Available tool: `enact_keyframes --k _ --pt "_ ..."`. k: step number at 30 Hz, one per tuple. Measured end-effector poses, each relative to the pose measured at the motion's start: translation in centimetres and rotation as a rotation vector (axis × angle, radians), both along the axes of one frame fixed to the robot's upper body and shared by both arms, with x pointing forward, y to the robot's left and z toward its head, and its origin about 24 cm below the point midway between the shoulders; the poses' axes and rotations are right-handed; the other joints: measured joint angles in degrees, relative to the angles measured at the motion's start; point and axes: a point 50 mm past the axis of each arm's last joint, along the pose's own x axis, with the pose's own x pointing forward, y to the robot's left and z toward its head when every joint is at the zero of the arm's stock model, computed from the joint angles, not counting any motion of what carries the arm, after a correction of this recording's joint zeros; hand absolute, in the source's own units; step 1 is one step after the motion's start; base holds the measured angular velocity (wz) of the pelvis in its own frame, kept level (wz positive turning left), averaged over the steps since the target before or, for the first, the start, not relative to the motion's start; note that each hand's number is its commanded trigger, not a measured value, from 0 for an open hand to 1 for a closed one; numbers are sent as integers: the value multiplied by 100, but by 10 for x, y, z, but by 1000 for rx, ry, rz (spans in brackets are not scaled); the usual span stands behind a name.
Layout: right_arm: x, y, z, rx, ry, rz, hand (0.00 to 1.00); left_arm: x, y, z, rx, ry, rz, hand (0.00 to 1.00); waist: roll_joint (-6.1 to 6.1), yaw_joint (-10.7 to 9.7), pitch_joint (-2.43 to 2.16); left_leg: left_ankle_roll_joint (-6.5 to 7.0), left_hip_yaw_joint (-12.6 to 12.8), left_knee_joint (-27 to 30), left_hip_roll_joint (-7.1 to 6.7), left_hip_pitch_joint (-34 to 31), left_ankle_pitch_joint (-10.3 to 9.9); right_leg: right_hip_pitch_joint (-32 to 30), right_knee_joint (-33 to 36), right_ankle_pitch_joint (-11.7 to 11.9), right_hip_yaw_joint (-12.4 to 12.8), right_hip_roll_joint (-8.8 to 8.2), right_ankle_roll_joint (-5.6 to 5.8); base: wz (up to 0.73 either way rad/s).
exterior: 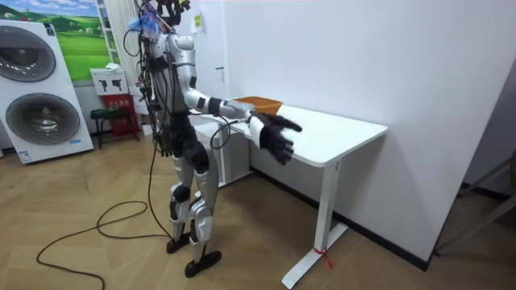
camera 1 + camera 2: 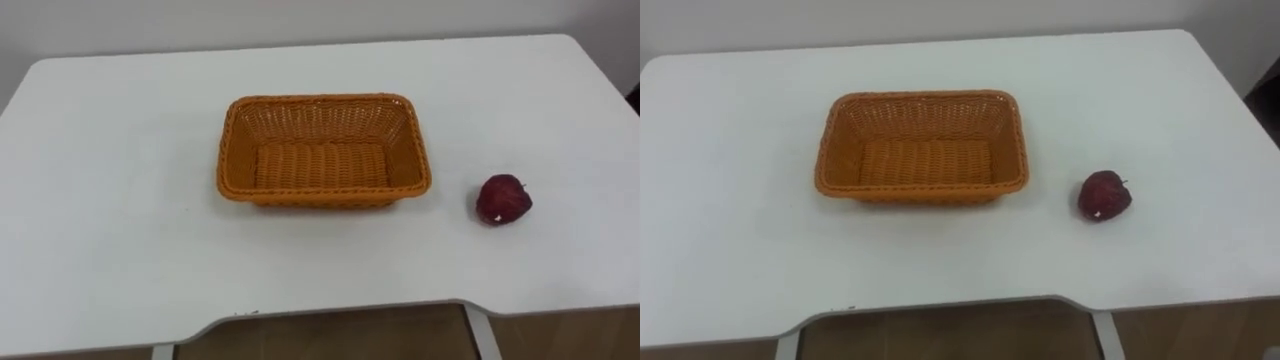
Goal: Pick and place apple
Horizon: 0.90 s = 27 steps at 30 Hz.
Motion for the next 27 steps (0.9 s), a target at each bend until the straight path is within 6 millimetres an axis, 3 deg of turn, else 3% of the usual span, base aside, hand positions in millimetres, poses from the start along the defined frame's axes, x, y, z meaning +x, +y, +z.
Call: enact_keyframes --k 2,7,13,17,27 --pt "15 10 26 -156 -10 56 0 4 -4 -1 -8 6 -48 0 -15 55 -3 -1 0 1 9 -19 0 -21 -7 4 -7 6 -6 0" --pt "41 37 42 -357 71 251 0 9 -11 -3 -25 8 -139 0 -54 191 16 -2 1 -2 18 -6 0 13 -24 20 -56 6 -13 0" --pt "66 64 35 -387 119 547 0 8 -14 -4 -50 15 -165 0 24 374 23 -2 3 -6 19 4 0 9 -23 24 -76 -5 -12 0" --pt "78 80 33 -408 134 707 0 6 -16 -5 -82 21 -171 0 94 378 21 -3 1 3 21 8 0 23 -18 24 -75 -3 -13 0" --pt "89 99 27 -483 243 941 0 10 -16 -4 -97 4 -194 0 66 363 26 -2 -3 5 24 29 0 49 -20 27 -76 -4 -16 0"
